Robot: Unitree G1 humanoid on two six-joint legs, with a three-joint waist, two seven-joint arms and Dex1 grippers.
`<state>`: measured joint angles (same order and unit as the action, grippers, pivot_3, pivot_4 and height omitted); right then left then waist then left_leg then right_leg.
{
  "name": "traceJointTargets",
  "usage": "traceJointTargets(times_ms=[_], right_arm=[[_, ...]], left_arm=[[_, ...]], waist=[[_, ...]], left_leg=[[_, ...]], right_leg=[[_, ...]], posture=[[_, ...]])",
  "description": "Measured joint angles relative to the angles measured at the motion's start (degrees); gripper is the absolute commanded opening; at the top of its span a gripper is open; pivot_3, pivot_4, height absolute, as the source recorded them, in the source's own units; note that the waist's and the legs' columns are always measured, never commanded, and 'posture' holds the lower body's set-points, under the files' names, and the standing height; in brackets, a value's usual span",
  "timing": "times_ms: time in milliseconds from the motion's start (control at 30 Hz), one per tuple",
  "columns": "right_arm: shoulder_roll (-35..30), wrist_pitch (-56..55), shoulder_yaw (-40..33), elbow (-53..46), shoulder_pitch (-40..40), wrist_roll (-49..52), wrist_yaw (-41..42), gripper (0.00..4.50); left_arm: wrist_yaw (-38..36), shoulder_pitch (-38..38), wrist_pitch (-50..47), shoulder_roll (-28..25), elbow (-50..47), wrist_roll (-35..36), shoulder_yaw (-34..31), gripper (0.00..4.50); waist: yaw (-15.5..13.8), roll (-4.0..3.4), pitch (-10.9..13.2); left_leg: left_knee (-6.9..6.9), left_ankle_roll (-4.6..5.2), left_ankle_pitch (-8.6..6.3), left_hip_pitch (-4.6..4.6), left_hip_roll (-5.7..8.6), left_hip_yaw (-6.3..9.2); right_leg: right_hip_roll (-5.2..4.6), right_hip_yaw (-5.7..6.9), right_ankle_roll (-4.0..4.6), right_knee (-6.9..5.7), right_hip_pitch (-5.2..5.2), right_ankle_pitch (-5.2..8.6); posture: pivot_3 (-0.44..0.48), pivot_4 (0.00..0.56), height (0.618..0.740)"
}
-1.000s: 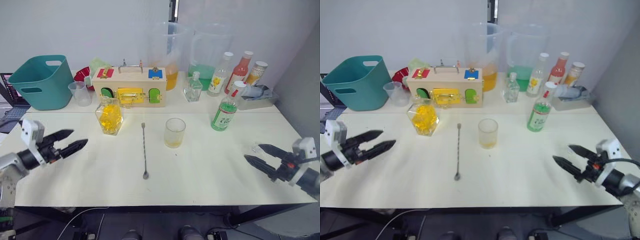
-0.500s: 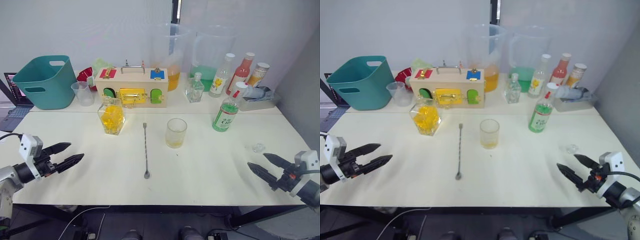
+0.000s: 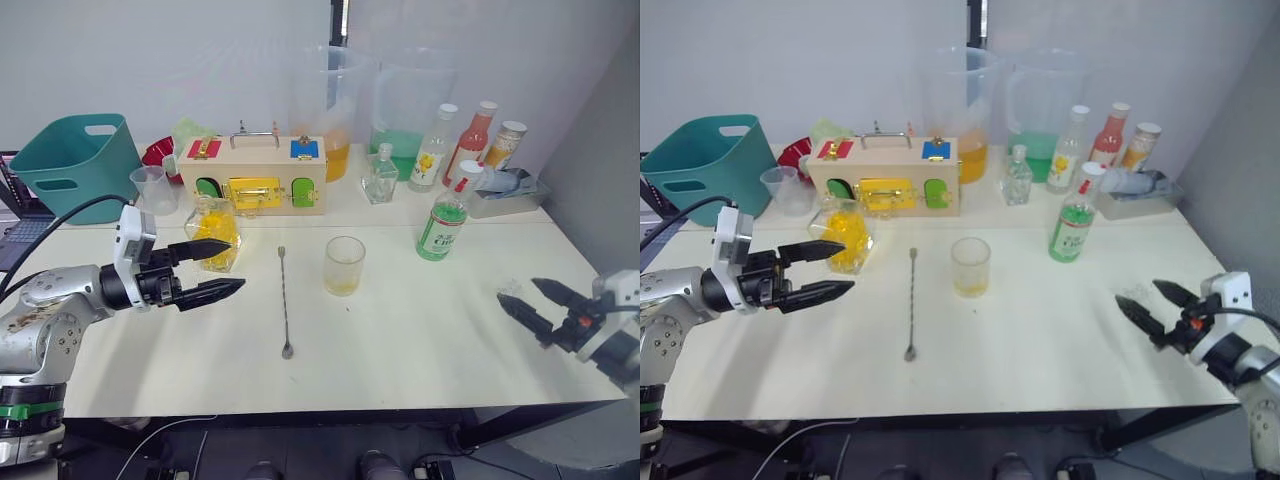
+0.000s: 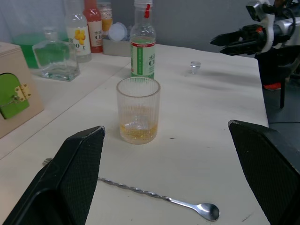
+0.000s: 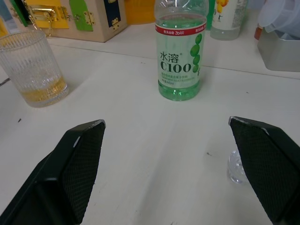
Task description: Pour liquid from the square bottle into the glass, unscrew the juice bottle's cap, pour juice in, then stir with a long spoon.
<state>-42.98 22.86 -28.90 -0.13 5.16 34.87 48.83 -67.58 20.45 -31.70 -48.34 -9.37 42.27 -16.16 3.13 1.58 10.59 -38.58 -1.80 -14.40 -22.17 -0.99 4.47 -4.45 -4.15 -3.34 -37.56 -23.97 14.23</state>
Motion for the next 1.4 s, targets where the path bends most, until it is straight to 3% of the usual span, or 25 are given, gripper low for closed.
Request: traceJointTargets(times_ms=[233, 633, 800, 1033, 1333, 1400], right_arm=[[-1.2, -0.3, 7.1, 11.0, 17.1, -3.3, 1.3, 4.5], [2.4, -11.6, 18.7, 47.0, 48.6, -16.2, 4.6, 4.5], [3.5, -16.7, 19.6, 58.3, 56.1, -19.7, 5.7, 4.5], [4.0, -20.3, 19.5, 67.0, 62.4, -22.5, 6.2, 4.5], [4.5, -22.3, 19.1, 70.2, 64.6, -23.5, 7.0, 1.63], [4.5, -22.6, 18.9, 70.5, 64.6, -23.5, 7.2, 1.49]], left_arm=[[4.8, -4.7, -2.5, 0.3, -7.8, 3.2, -3.5, 4.46], [12.3, -13.8, -2.6, 2.5, -15.9, 5.0, -7.9, 4.46], [14.9, -14.9, -1.9, 2.7, -17.8, 5.0, -8.8, 4.46], [17.5, -17.3, -1.0, 3.1, -19.5, 5.0, -10.1, 4.46], [18.6, -18.7, -0.5, 3.4, -19.7, 5.1, -10.1, 4.5], [18.6, -18.7, -0.3, 3.4, -19.7, 5.1, -10.1, 4.5]], waist=[[0.2, -0.06, 0.0], [0.3, -0.08, 0.0], [0.4, -0.09, 0.0], [0.8, -0.1, 0.0], [0.9, -0.11, 0.1], [0.9, -0.12, 0.1]], left_leg=[[0.0, 0.0, 0.0, -0.01, 0.0, -0.03], [0.08, 0.0, 0.0, -0.13, 0.02, -0.02], [0.24, 0.0, 0.0, -0.12, 0.03, -0.01], [0.39, -0.01, 0.0, -0.12, 0.02, -0.02], [0.42, -0.01, 0.0, -0.11, 0.02, -0.02], [0.43, -0.01, 0.0, -0.11, 0.02, -0.02]], right_leg=[[0.0, -0.03, 0.0, 0.04, -0.02, 0.0], [-0.03, -0.02, 0.01, 0.12, -0.15, -0.01], [-0.04, -0.01, 0.03, 0.16, -0.18, -0.02], [-0.04, -0.01, 0.04, 0.36, -0.18, -0.03], [-0.04, -0.01, 0.04, 0.37, -0.18, -0.03], [-0.04, -0.01, 0.04, 0.37, -0.18, -0.03]], posture=[[0.0, 0.15, 0.74], [0.0, 0.15, 0.74], [0.0, 0.15, 0.74], [0.0, 0.15, 0.74], [0.0, 0.15, 0.74], [0.0, 0.15, 0.74]])
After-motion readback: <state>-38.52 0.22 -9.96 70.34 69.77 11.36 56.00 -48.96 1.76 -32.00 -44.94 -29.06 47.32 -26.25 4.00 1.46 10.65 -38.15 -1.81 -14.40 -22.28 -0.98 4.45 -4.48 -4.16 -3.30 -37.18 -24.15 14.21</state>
